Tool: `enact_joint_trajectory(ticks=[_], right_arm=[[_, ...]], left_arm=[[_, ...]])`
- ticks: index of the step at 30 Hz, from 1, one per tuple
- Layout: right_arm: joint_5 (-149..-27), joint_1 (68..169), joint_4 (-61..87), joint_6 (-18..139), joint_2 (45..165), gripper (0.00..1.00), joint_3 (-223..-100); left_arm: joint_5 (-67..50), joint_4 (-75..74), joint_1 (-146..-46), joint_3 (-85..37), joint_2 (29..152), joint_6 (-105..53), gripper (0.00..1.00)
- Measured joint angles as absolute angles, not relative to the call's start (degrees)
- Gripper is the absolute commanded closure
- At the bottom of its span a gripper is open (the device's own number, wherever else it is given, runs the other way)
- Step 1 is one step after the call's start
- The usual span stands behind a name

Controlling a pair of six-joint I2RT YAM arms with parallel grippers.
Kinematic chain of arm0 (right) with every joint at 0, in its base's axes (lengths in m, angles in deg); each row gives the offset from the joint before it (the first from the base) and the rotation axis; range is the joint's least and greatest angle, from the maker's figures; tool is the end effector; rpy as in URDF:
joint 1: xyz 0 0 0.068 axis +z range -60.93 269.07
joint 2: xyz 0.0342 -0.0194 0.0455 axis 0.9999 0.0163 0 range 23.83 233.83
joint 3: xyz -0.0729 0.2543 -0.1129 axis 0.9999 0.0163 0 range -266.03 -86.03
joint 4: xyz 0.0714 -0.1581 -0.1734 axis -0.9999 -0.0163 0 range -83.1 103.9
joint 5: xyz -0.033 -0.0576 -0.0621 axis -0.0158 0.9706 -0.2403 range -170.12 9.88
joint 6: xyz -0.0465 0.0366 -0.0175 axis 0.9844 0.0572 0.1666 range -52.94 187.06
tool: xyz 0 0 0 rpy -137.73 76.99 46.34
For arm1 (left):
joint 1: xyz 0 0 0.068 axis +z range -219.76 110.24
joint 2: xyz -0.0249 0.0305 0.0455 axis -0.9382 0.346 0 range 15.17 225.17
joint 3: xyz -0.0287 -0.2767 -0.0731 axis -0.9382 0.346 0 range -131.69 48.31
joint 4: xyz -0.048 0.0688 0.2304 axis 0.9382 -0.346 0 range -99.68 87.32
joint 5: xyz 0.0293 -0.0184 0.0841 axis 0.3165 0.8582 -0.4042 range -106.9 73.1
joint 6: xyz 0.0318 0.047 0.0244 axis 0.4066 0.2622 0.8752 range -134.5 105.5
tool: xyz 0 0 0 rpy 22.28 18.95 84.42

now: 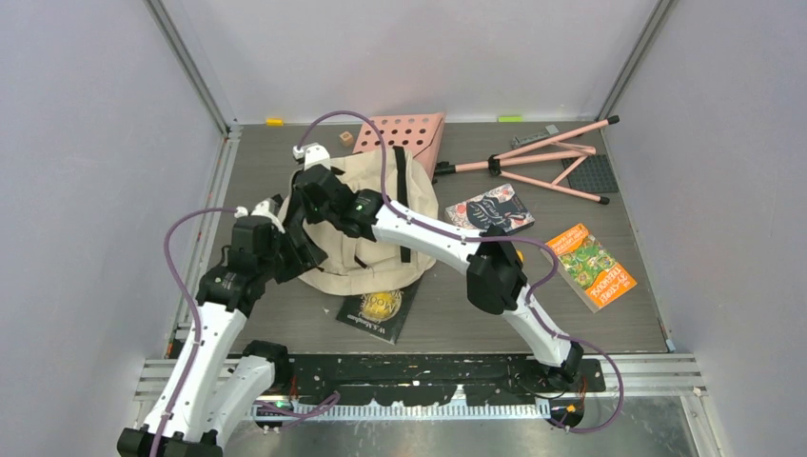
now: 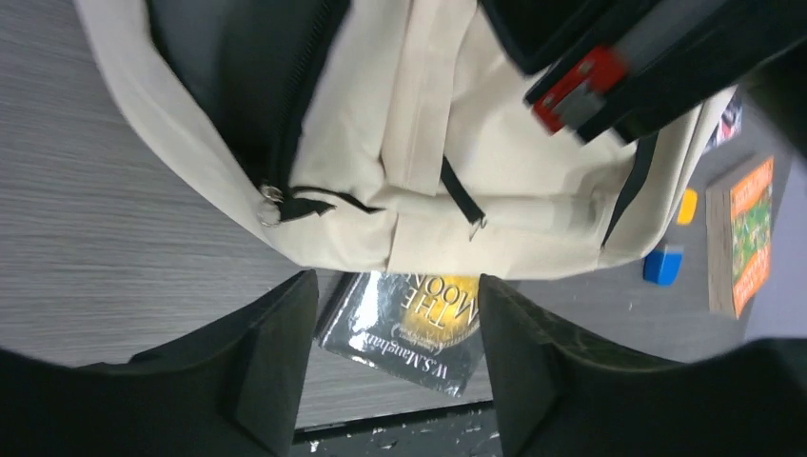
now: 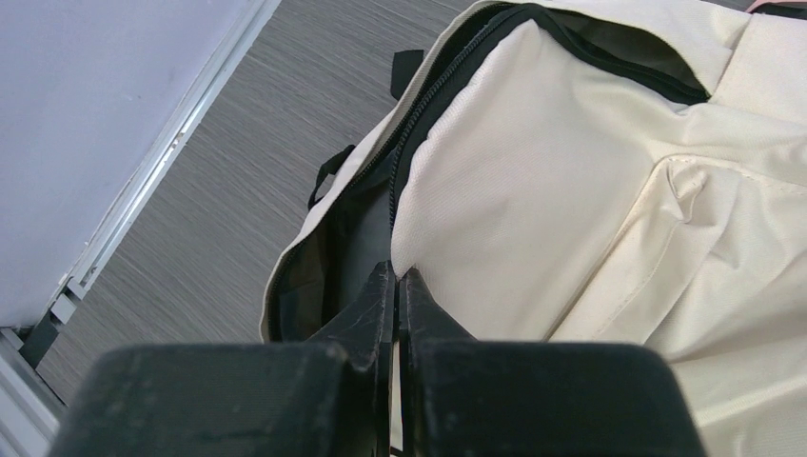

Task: Pack the student bag
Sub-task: Unzip the student bag at the center of the board.

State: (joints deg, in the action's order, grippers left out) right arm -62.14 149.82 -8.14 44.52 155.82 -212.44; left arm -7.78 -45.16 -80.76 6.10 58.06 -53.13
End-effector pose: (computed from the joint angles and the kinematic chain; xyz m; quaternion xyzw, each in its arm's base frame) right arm 0.2783 0.4676 0.3039 -0.2001 0.8249 0.2401 0.4711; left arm 0.1274 -0.0322 0.2787 -0.1878 0.8958 -0.2325 0.3290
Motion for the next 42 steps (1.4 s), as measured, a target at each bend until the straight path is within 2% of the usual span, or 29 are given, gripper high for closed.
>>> enact_joint_trajectory(ticks=[6,12,17,23,30,36,42], right_arm=[[-62.2,149.3,-7.4,44.5,153.5,1.0,-209.0],[-63.3,149.2,-7.4,44.5,152.3,1.0,-208.1],[-64.0,149.0,-7.3,44.4,151.9,1.0,-207.5],[-64.6,148.6,-7.1,43.9,151.3,1.0,-206.3],[-65.1,147.6,-7.2,43.0,149.0,1.0,-203.7],[-65.3,147.4,-6.7,43.0,147.2,1.0,-201.0],[-65.3,147.4,-5.9,43.0,145.6,1.0,-198.4]], left_arm=[[-16.4,-47.8,-80.8,2.5,58.9,-50.4,0.25],[-17.7,-45.1,-80.5,4.7,60.8,-49.5,0.37],[-17.2,-40.5,-80.5,6.5,61.1,-48.5,0.4],[-23.7,-39.2,-79.6,6.6,62.1,-49.5,0.45],[-26.9,-36.7,-74.5,10.9,61.8,-53.3,0.44],[-24.8,-32.2,-71.1,11.9,63.6,-55.6,0.37],[-21.9,-27.4,-70.4,12.1,68.3,-57.0,0.41]])
